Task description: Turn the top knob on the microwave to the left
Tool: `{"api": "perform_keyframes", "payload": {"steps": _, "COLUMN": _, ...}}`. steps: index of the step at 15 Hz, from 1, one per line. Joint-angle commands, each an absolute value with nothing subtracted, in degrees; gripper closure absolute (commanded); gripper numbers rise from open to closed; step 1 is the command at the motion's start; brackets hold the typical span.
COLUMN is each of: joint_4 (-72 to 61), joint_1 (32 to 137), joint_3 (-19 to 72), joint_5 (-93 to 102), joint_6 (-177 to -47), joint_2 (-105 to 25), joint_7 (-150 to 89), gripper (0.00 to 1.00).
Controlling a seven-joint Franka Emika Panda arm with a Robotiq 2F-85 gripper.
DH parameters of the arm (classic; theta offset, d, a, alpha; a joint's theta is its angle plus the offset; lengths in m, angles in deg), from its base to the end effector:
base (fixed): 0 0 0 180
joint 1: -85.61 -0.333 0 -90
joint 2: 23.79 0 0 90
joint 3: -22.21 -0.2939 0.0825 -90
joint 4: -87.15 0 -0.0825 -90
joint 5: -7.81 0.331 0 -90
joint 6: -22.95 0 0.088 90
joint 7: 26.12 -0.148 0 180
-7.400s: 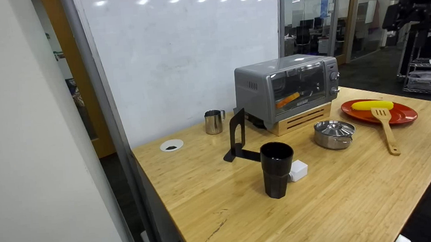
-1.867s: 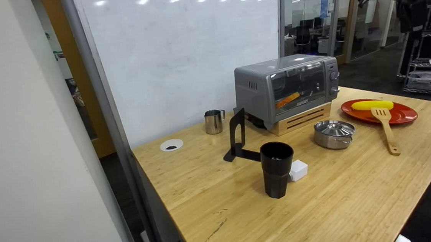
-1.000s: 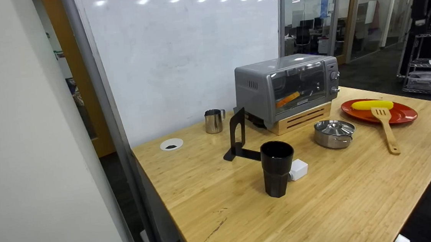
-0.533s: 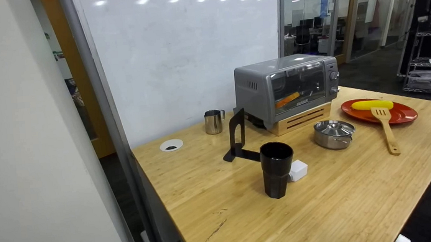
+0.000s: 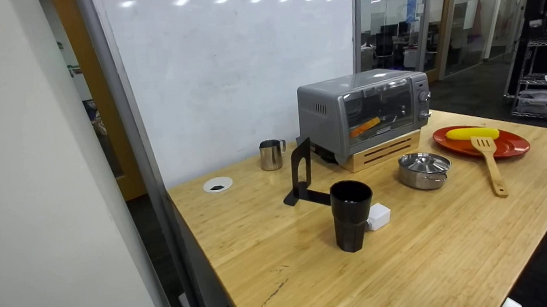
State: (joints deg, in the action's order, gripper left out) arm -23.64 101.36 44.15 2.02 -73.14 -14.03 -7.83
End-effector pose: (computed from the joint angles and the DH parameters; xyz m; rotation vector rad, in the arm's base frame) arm 0.3422 -0.2920 0.4933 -3.0855 0.4897 0.1617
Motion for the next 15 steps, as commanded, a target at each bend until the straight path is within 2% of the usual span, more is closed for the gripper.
{"api": "perform_keyframes", "payload": {"steps": 1, "joint_4": -11.72, "joint_1": 101.76, "joint_3": 44.49, "joint_5": 7.32, "joint_6": -69.07, "joint_2": -22.54, "joint_7": -8.86, "gripper": 0.00}}
{"api": "perform_keyframes", "payload": {"steps": 10, "joint_4": 14.97, "joint_1": 106.57, "joint_3": 42.63, "joint_5": 15.25, "joint_6": -60.89, "joint_2": -43.00, "joint_7": -17.02, "gripper": 0.00}}
{"api": "perform_keyframes", "payload": {"steps": 13, "joint_4": 18.27, "joint_1": 108.46, "joint_3": 41.13, "joint_5": 14.57, "joint_6": -60.44, "joint_2": -46.34, "joint_7": -14.81, "gripper": 0.00}}
{"api": "perform_keyframes", "payload": {"steps": 15, "joint_4": 15.58, "joint_1": 107.01, "joint_3": 42.25, "joint_5": 13.80, "joint_6": -63.11, "joint_2": -46.38, "joint_7": -12.53, "gripper": 0.00}}
